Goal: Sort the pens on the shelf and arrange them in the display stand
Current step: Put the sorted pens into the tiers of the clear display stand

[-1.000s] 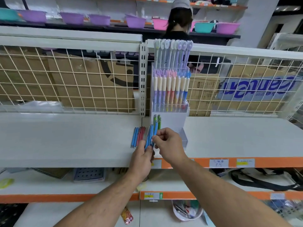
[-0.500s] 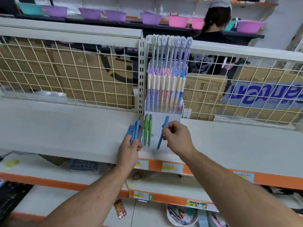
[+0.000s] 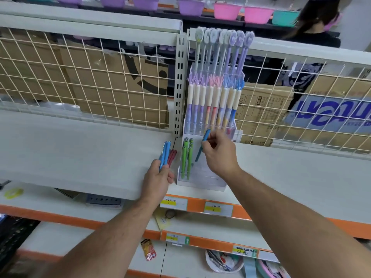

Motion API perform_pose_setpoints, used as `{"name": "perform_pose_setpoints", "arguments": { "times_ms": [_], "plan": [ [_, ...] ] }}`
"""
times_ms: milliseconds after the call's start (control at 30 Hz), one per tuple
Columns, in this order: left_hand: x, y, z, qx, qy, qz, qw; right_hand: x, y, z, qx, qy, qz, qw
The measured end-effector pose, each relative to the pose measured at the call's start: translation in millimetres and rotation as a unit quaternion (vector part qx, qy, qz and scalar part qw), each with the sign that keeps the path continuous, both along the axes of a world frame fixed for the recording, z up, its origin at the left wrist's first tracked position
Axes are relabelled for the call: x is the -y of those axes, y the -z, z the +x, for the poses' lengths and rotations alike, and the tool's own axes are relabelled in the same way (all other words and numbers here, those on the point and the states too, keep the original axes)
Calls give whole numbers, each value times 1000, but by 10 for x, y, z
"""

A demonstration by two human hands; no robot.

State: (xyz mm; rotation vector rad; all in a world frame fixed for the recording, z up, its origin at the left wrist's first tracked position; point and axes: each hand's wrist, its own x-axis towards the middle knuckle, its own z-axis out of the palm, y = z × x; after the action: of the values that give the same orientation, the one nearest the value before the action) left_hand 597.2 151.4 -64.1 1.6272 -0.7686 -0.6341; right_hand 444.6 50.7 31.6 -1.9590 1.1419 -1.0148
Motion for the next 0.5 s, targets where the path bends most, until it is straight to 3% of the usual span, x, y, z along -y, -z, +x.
{"name": "perform_pose_setpoints", "arguments": {
  "times_ms": [233,500],
  "plan": [
    [-15,-4,17,5,12,1,1000,-5,145,95,-94,0,4,996],
    [-28,21,50,-1,27,5,1000,-7,239,148,-140,15,1,990]
  ]
}}
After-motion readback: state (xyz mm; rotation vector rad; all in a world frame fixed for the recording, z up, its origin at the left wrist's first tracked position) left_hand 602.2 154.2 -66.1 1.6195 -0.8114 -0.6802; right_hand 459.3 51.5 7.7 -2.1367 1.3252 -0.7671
